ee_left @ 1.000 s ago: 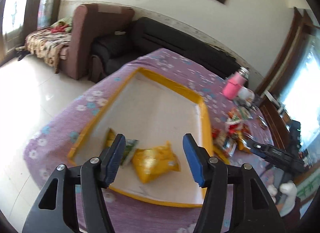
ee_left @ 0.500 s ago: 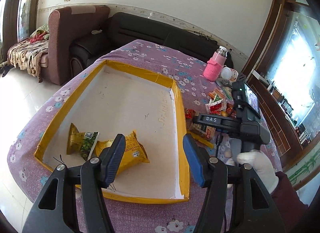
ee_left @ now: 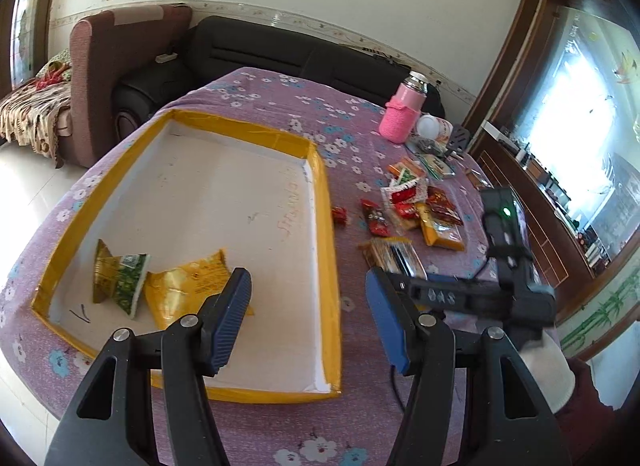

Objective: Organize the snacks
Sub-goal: 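Lower the left tool to the cracker pack while the right tool reaches the yellow biscuit bag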

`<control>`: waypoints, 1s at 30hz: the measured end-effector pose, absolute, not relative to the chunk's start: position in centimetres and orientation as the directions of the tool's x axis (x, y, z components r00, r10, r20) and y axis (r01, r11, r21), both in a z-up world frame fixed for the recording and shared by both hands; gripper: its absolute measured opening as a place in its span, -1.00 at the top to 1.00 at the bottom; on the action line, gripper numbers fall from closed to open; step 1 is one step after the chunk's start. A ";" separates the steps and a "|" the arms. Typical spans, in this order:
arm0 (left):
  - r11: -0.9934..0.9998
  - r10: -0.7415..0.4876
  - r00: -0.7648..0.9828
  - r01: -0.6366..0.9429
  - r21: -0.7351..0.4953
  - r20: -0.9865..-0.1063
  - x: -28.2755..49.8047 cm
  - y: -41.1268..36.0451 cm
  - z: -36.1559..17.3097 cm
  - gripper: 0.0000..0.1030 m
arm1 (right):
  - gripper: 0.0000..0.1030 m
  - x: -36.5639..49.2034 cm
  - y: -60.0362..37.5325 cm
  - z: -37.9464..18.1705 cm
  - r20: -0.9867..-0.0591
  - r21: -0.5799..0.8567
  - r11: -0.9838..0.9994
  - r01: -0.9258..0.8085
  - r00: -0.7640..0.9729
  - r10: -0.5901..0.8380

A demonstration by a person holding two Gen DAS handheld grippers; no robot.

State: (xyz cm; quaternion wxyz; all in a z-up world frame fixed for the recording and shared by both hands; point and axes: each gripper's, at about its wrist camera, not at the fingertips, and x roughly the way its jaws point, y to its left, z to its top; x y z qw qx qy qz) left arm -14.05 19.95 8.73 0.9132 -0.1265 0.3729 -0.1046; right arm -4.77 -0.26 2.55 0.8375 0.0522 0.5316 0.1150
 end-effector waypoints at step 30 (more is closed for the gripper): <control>0.918 -0.395 0.559 0.266 -0.294 -0.729 -13.6 10.8 7.0 -0.14 | -0.88 4.0 -10.4 2.5 -0.865 0.043 0.999 0.033 0.501 0.020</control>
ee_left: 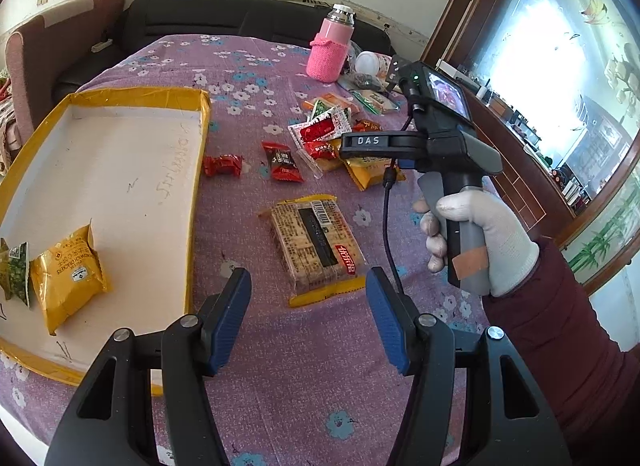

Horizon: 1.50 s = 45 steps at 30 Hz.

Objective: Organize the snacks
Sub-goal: 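Lower the left tool to the cracker pack while the right tool reaches the yellow biscuit bag, then grasp the cracker pack with the left tool while the right tool grasps the yellow biscuit bag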

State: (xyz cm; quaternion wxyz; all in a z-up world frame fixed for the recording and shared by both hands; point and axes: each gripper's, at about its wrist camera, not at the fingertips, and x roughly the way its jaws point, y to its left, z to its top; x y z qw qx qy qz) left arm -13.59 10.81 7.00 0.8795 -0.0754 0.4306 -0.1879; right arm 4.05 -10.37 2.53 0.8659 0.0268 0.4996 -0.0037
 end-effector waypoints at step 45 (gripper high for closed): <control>0.968 -0.179 0.516 0.244 -0.057 -0.837 -7.1 2.3 1.5 -0.38 | -0.48 -6.7 -18.4 2.6 -0.756 0.393 0.919 -0.022 0.562 0.336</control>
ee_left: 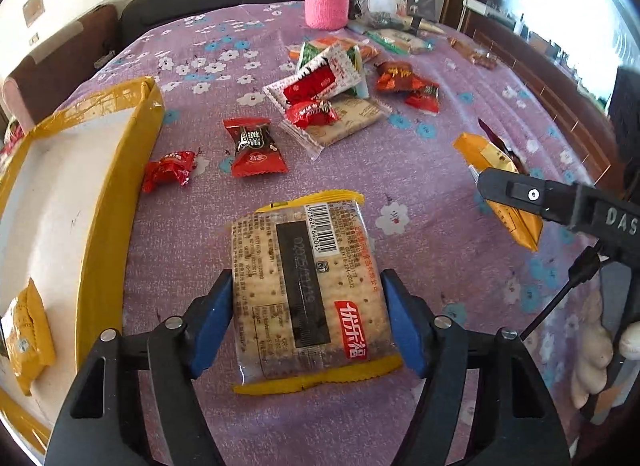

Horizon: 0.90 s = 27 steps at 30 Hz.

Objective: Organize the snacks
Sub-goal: 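Grasp the cracker pack with the left tool while the right tool grasps the yellow biscuit bag, then carry both packs into the yellow tray and open both tools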

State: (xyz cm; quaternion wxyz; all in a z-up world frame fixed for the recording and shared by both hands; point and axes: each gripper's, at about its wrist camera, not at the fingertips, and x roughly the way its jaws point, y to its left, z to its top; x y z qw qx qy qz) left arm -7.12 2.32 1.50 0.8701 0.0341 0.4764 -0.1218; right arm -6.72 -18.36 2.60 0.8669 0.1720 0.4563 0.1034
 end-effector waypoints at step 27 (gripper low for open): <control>0.982 -0.044 0.674 -0.107 -0.157 -0.737 -6.7 27.9 9.7 -0.39 | -0.47 -6.5 1.2 10.2 -0.588 0.617 0.693 -0.373 0.367 0.721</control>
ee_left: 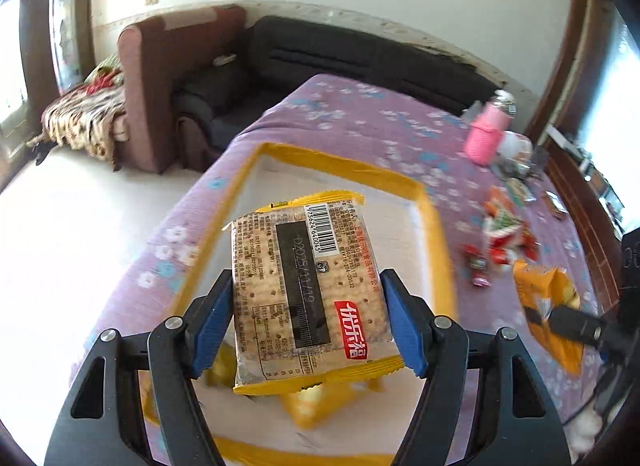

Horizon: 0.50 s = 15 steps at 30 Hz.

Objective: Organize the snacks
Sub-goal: 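Carry both packs into the yellow tray and open both tools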

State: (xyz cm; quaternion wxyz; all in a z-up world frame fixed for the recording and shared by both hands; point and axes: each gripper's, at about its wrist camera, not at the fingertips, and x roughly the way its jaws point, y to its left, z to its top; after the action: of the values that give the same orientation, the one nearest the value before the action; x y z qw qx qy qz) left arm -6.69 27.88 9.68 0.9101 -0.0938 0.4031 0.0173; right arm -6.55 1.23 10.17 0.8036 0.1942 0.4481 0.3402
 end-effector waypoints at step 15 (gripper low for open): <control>0.958 -0.099 0.598 -0.158 -0.238 -0.795 -1.1 32.0 5.0 -0.38 | -0.51 -1.3 15.8 4.7 -0.793 0.364 0.828 -0.427 0.324 0.516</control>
State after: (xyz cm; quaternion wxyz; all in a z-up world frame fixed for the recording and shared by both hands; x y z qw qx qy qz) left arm -1.11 32.05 4.96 0.8823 -0.1433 0.4480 0.0165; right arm -1.31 15.81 4.66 0.8124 0.0440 0.5039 0.2901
